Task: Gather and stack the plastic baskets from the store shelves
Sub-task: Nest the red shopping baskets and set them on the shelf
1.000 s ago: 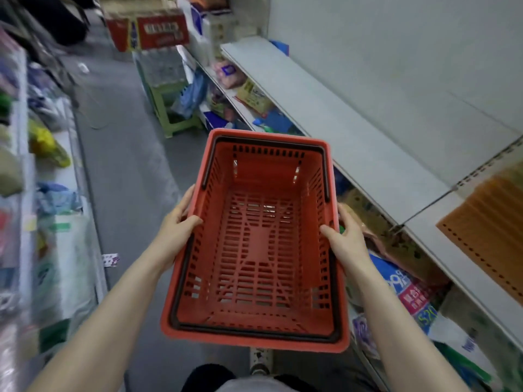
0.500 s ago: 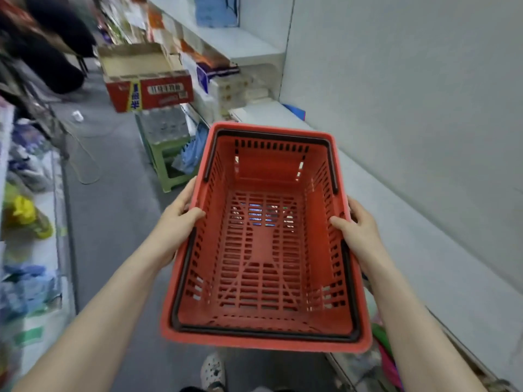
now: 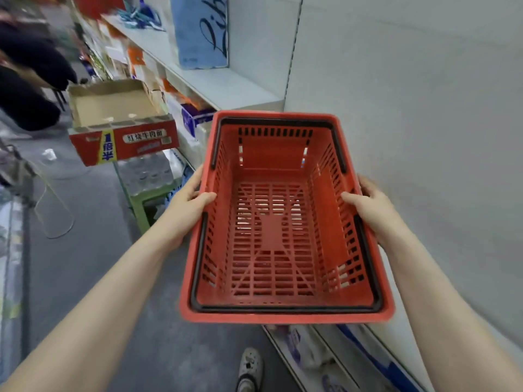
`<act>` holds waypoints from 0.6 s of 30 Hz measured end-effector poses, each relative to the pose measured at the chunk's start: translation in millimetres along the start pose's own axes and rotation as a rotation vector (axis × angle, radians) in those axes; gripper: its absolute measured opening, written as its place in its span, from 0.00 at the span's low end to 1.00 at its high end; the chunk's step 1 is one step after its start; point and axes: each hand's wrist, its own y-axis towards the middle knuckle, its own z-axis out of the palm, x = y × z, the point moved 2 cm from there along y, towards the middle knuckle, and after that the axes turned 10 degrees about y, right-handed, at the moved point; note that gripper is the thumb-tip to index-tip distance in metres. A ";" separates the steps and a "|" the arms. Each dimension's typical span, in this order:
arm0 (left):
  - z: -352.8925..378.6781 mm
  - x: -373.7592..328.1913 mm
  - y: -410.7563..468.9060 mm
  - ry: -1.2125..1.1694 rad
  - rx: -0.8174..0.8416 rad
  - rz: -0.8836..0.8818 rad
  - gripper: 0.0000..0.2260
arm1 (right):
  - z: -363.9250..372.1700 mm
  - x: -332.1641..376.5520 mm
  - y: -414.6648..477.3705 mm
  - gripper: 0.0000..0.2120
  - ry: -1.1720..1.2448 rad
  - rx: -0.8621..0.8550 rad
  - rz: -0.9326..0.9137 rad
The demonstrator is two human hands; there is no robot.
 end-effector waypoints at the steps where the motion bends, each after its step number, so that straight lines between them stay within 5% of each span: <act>1: 3.5 -2.9 19.6 0.004 0.005 0.001 0.29 | -0.5 3.4 26.3 0.17 -0.028 0.005 0.007; 9: 25.3 -25.7 133.7 0.009 0.028 0.014 0.26 | -0.6 32.0 181.0 0.19 -0.190 0.096 0.084; 18: 37.2 -25.6 191.1 0.139 0.117 0.120 0.24 | -11.2 33.5 240.3 0.18 -0.339 0.126 0.175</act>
